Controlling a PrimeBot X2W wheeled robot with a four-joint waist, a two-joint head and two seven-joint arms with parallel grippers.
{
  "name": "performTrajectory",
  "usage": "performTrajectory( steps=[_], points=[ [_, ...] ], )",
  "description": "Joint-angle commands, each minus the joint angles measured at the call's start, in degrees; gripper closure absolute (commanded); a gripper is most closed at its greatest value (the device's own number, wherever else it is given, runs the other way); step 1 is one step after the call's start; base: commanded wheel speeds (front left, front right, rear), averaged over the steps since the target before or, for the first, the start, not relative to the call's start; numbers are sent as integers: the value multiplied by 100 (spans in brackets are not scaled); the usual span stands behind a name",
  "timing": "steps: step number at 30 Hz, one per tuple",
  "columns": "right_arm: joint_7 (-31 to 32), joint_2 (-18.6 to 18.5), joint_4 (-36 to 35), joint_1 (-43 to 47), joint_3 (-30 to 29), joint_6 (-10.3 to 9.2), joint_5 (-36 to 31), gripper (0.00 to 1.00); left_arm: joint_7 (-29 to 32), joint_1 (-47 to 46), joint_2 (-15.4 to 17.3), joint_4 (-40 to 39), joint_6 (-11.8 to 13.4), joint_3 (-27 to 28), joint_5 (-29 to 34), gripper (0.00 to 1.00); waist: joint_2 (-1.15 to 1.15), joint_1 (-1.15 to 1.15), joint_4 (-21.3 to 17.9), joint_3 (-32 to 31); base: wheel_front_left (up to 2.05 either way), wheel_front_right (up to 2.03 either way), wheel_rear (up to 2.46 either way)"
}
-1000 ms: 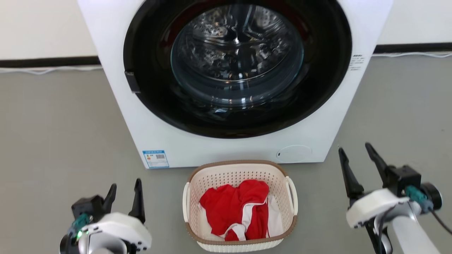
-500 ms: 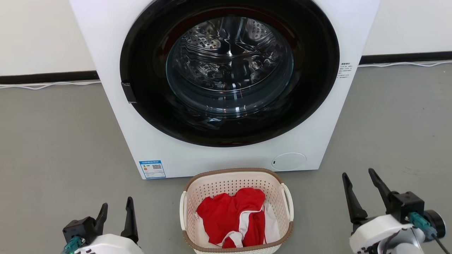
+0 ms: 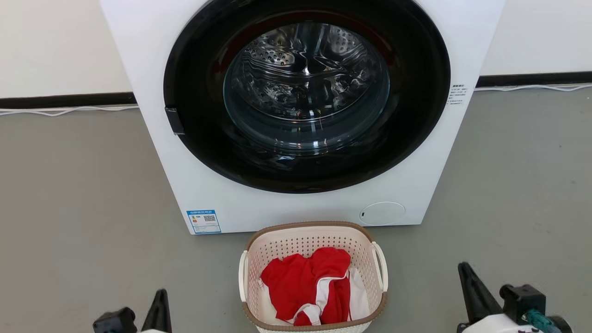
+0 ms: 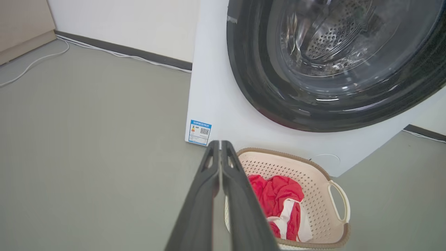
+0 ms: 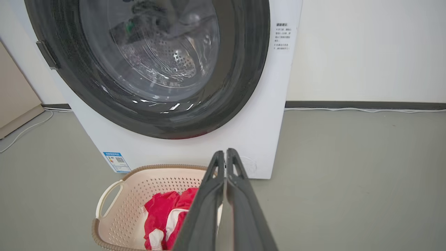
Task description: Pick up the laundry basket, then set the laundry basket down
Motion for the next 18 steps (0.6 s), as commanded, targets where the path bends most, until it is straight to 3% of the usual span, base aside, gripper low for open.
performTrajectory(
  steps=[1,5,9,18],
  points=[
    [71,-30,-82,-140,-53,1,172,100,66,-131,39,-93,-23,43,-133,100,0,1,2,2,0,0,0],
    [147,-20,-126,-142,-72,2,458,100,137,-140,34,-136,-55,72,-363,100,0,13,4,-6,0,0,0],
    [199,-10,-177,-137,-72,4,746,100,197,-148,28,-179,-87,91,-593,100,0,2,7,8,0,0,0],
    [330,13,-280,-144,-87,6,1385,100,339,-180,16,-271,-159,143,-1109,100,0,0,13,23,0,0,0]
  ],
)
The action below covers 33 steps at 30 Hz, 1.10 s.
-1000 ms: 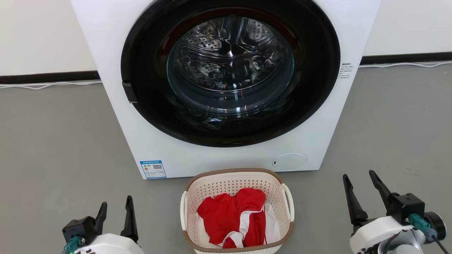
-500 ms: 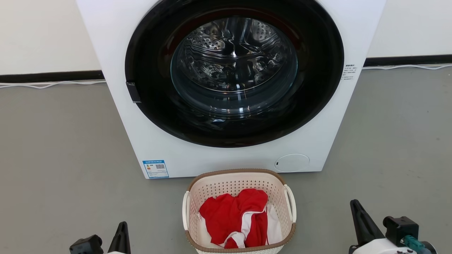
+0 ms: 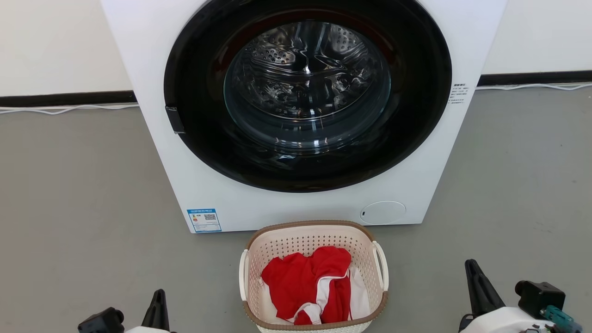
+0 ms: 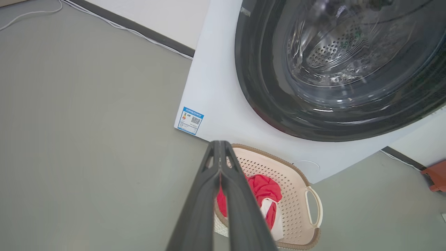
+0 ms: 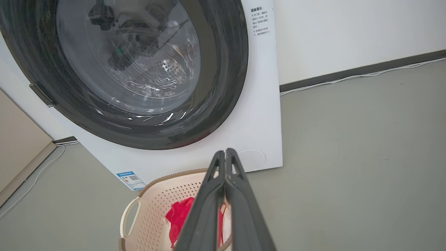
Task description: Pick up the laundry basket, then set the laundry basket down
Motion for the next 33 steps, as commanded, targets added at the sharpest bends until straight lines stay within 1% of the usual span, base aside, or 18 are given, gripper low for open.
performTrajectory(
  steps=[1,33],
  points=[
    [47,-46,-207,-186,-42,7,245,100,52,-242,39,-196,-59,81,-207,100,0,-1,2,3,0,0,0],
    [554,33,-509,-249,-157,17,2429,100,573,-363,-3,-486,-306,291,-1974,100,0,-1,23,40,0,0,0]
  ],
)
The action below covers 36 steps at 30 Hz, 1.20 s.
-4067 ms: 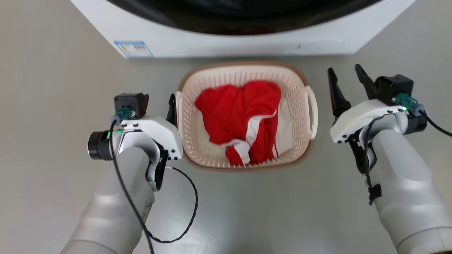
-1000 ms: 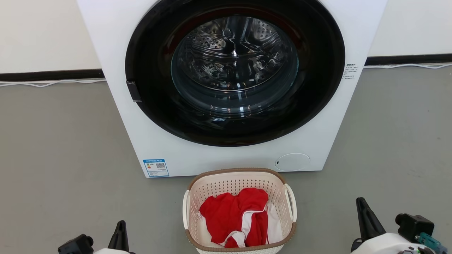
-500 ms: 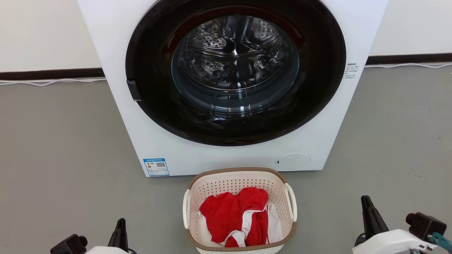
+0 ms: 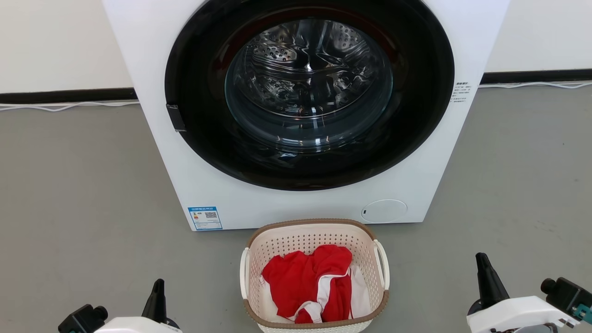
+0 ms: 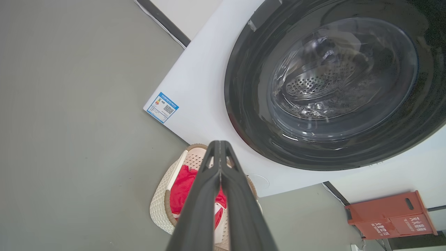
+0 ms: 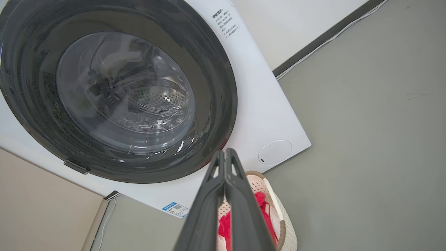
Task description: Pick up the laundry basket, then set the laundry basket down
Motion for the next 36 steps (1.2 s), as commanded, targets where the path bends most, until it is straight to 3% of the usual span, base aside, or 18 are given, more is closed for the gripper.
performTrajectory(
  steps=[1,36],
  points=[
    [72,-29,-194,-227,7,18,209,100,35,-288,27,-181,-63,116,-156,100,0,-1,1,2,0,0,0],
    [651,60,-531,-301,-128,30,2675,100,626,-427,-21,-507,-343,356,-2152,100,0,-1,25,44,0,0,0]
  ],
)
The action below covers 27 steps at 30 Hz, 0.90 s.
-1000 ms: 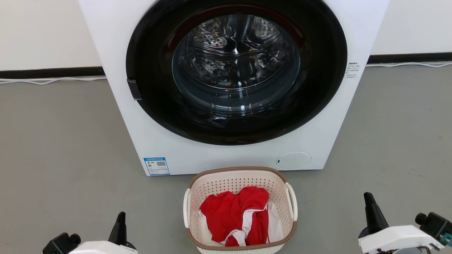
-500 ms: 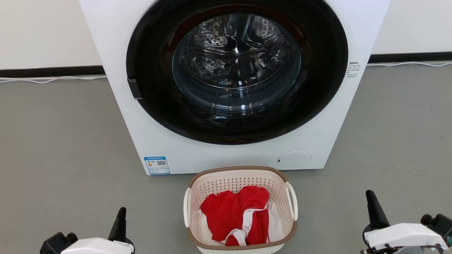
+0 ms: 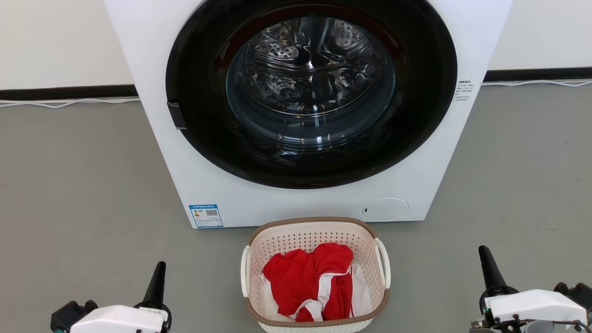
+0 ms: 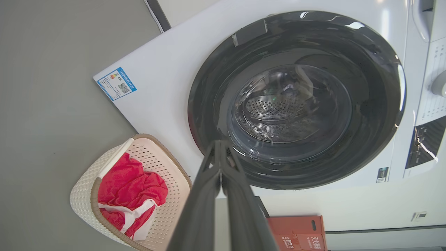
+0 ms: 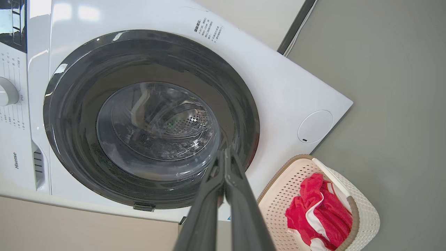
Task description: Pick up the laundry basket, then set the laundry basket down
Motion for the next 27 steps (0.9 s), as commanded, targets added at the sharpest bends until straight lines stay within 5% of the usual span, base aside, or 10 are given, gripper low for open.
performTrajectory(
  steps=[1,27],
  points=[
    [82,-38,-195,-278,50,30,238,100,58,-307,24,-194,-97,154,-210,100,0,0,1,2,0,0,0],
    [511,29,-446,-333,-49,39,2068,100,496,-410,-11,-436,-304,332,-1691,100,0,0,19,34,0,0,0]
  ],
)
